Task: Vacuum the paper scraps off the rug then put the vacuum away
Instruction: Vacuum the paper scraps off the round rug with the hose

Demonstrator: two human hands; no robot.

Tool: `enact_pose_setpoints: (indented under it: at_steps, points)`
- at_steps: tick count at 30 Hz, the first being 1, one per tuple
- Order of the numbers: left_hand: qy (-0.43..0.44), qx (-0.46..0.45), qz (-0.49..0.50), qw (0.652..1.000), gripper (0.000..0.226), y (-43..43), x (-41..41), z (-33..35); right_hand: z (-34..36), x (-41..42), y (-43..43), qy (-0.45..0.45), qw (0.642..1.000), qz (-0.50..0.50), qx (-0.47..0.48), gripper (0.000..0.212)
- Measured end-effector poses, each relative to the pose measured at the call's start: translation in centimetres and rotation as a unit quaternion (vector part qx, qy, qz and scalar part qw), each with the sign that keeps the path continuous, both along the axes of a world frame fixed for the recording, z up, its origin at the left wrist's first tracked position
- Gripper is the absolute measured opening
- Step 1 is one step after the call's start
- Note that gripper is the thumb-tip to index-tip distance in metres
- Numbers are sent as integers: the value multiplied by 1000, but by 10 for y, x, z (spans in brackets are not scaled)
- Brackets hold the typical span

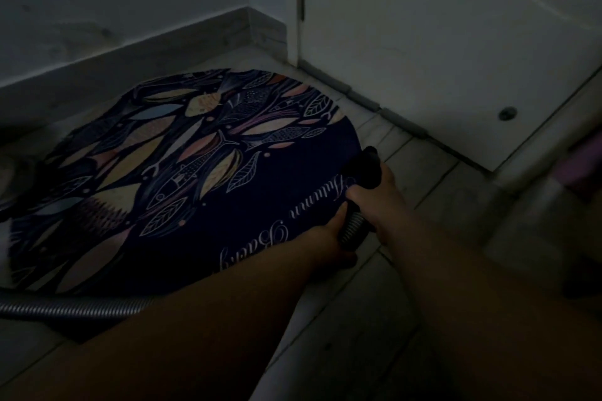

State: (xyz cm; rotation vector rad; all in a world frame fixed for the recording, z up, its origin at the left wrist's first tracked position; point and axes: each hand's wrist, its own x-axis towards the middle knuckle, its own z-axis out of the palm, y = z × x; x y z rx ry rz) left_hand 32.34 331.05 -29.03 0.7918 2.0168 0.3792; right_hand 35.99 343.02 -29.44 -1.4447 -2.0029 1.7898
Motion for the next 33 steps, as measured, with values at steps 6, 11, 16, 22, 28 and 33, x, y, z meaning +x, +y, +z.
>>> enact_pose_setpoints:
  at_steps: [6,11,16,22,28,33]
  points:
    - [7,1,-28,1000,104,13,12,-6,-6,17,13,12,999,-34,-1,85]
    - [8,3,-33,999,102,13,14,-6,-7,23,12,25,999,-34,-15,89]
    - [6,7,-12,1000,98,4,15,-2,-8,21,9,29,999,-19,-24,91]
    - [19,-8,13,1000,95,-13,9,3,-2,10,-9,30,999,4,-36,95]
    - [29,2,42,999,95,-61,3,0,-1,-7,-49,25,997,57,-52,96]
    - [40,-3,88,995,94,-117,0,-11,-3,-22,-101,31,991,115,-65,99]
